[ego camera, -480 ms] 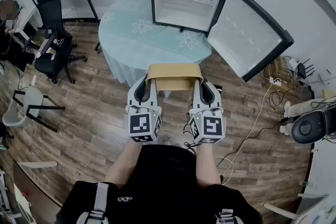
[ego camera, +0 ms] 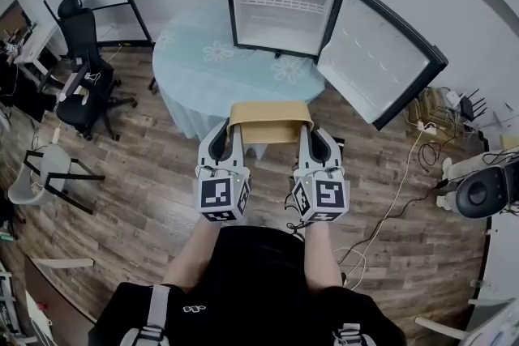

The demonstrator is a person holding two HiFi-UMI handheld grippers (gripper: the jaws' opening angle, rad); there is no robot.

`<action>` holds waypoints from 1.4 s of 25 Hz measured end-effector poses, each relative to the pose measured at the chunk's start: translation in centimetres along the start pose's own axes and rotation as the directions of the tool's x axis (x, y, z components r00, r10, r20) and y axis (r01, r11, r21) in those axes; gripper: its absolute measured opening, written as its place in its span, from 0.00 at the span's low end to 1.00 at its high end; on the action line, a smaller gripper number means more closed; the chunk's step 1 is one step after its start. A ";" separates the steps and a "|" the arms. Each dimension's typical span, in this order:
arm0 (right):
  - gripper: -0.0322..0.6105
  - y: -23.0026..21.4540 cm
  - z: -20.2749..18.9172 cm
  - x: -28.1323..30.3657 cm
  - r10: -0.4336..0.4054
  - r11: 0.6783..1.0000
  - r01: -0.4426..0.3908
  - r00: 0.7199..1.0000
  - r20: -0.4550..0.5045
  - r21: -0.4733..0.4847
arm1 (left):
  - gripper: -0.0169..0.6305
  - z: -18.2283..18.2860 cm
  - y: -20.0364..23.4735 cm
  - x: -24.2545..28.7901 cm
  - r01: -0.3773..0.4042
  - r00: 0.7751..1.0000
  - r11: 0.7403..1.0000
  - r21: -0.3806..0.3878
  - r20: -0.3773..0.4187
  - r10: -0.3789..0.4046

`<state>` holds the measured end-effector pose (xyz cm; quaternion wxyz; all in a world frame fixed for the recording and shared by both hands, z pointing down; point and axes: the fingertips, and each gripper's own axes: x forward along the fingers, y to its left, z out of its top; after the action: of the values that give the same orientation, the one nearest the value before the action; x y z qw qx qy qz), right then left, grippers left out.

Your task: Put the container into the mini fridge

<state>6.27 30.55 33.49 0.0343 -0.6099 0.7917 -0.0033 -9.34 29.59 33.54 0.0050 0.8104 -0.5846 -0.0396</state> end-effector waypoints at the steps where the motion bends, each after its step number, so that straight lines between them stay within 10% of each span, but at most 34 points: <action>1: 0.08 0.1 -0.1 0.0 -0.001 1.000 0.001 1.000 -0.002 -0.001 | 0.07 -0.1 0.1 0.1 0.000 1.000 1.000 -0.002 -0.002 0.000; 21: 0.09 -5.6 -3.2 8.9 -0.048 0.998 0.045 0.996 -0.078 -0.037 | 0.07 -5.1 0.9 11.8 0.044 0.996 0.996 -0.077 -0.071 -0.049; 35: 0.09 -6.8 -9.1 24.4 0.034 0.998 -0.046 0.966 -0.255 -0.043 | 0.05 -12.3 8.4 23.6 -0.086 0.972 0.986 -0.145 -0.228 0.051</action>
<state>6.10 4.96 41.70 -0.0821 -0.5889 0.8017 -0.0616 -9.03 4.14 44.88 0.1347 0.7862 -0.6030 0.0067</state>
